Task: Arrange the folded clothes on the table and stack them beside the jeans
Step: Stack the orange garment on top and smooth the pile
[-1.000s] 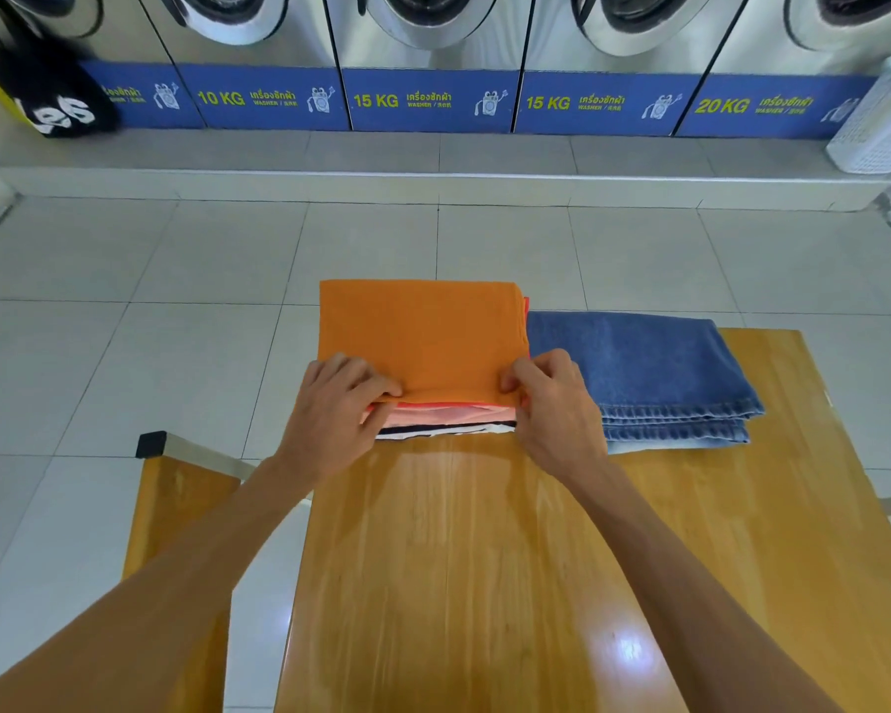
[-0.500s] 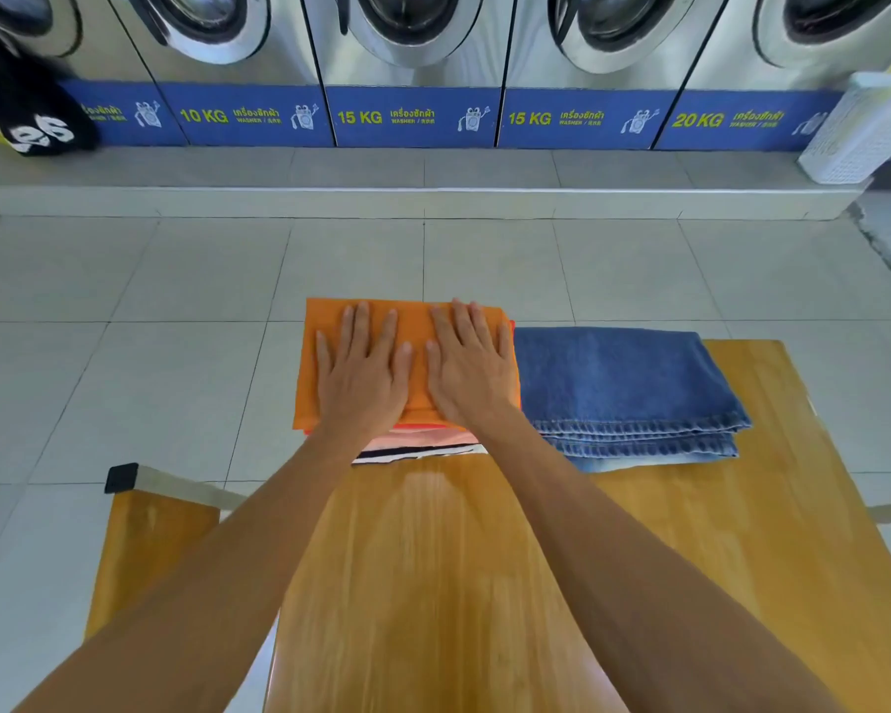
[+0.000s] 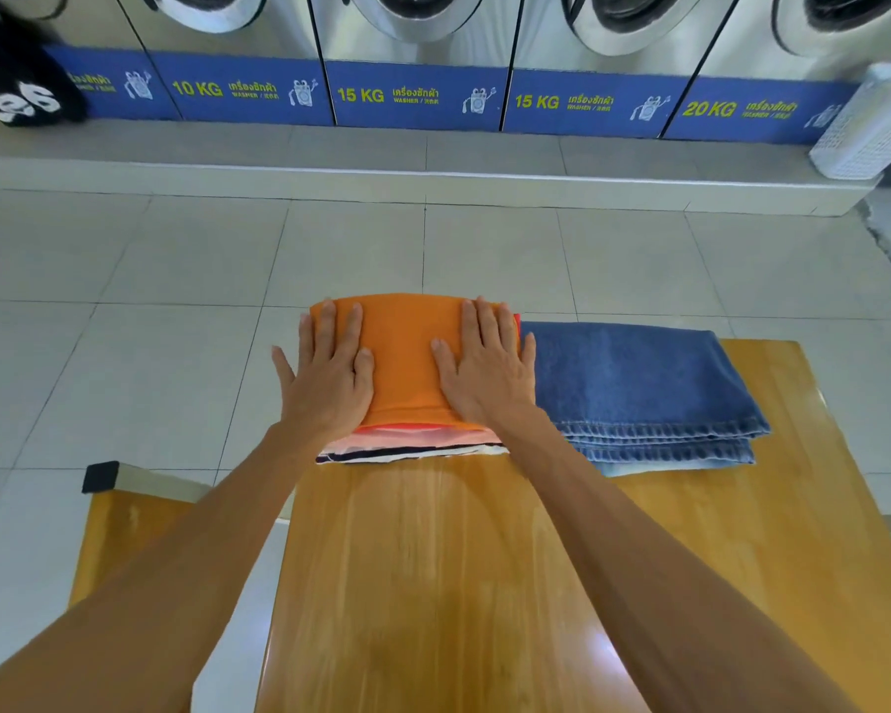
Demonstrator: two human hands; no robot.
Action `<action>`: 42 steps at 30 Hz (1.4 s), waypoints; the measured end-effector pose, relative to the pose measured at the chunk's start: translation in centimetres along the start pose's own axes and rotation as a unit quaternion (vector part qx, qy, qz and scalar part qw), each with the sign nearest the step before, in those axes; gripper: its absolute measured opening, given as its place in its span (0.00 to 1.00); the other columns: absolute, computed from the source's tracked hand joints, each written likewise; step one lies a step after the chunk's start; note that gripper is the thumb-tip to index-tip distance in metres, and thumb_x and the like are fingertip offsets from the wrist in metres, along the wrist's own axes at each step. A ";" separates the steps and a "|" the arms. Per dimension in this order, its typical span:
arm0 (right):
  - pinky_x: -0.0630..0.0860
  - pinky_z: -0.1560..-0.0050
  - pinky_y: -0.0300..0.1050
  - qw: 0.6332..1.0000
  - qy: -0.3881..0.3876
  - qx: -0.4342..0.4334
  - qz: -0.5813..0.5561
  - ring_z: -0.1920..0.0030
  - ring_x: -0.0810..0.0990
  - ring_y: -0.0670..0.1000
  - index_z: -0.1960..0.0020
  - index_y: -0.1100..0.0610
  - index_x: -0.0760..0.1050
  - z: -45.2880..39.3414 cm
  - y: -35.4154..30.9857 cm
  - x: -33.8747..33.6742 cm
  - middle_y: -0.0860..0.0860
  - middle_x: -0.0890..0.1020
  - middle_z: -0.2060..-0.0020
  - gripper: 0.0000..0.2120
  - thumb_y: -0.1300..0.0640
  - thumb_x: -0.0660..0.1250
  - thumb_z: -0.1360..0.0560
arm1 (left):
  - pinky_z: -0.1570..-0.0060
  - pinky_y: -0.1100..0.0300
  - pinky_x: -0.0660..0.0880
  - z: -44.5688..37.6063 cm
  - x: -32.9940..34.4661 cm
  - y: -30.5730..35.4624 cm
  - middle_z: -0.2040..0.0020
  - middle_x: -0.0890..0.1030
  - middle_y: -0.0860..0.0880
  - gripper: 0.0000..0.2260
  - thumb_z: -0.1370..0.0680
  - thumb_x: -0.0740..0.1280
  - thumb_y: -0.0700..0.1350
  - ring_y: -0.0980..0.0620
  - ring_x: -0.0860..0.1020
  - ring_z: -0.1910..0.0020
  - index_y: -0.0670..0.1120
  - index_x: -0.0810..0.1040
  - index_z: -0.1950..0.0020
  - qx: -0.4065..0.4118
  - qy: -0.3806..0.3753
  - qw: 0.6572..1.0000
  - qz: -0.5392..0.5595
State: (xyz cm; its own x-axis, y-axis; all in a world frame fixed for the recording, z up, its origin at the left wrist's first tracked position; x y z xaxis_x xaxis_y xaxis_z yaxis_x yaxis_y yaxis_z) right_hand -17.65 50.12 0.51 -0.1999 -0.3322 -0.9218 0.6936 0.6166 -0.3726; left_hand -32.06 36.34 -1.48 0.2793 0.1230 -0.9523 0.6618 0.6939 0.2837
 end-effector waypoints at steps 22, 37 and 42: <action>0.80 0.53 0.48 0.930 -0.024 0.127 -0.343 0.50 0.81 0.54 0.51 0.53 0.79 -7.7 6.9 -5.1 0.54 0.82 0.50 0.09 0.49 0.73 0.26 | 0.25 0.36 0.38 1.0 1.7 12.5 0.18 0.40 0.49 0.34 0.22 0.41 0.70 0.48 0.37 0.20 0.56 0.43 0.19 0.149 0.011 0.987 -0.050; 0.72 0.63 0.44 0.955 -0.058 0.144 -0.253 0.69 0.80 0.51 0.63 0.59 0.74 -1.5 7.2 -8.0 0.52 0.81 0.67 0.30 0.32 0.59 0.22 | 0.24 0.41 0.36 0.8 1.1 12.2 0.18 0.40 0.51 0.27 0.16 0.40 0.58 0.51 0.36 0.20 0.50 0.43 0.18 0.142 -0.029 0.989 0.011; 0.78 0.60 0.39 0.910 -0.289 0.052 -0.294 0.63 0.85 0.46 0.49 0.61 0.81 2.8 7.1 -6.4 0.53 0.88 0.59 0.24 0.39 0.63 0.21 | 0.24 0.40 0.36 0.7 1.3 12.5 0.18 0.40 0.50 0.27 0.16 0.40 0.57 0.50 0.36 0.20 0.50 0.44 0.18 0.136 -0.021 0.990 -0.012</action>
State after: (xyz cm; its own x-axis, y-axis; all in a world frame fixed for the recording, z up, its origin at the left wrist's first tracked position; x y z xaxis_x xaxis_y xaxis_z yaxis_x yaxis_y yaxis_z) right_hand -9.50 54.66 4.10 -0.1812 -0.9208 -0.3452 0.6514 0.1506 -0.7436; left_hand -22.98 44.66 0.94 0.2860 0.0746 -0.9553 0.8297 0.4795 0.2859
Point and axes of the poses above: each hand's wrist, its own z-axis away from the middle knuckle, its own x-axis out of the palm, y = z × x, the point moved 3 cm from there along -z, towards the middle knuckle
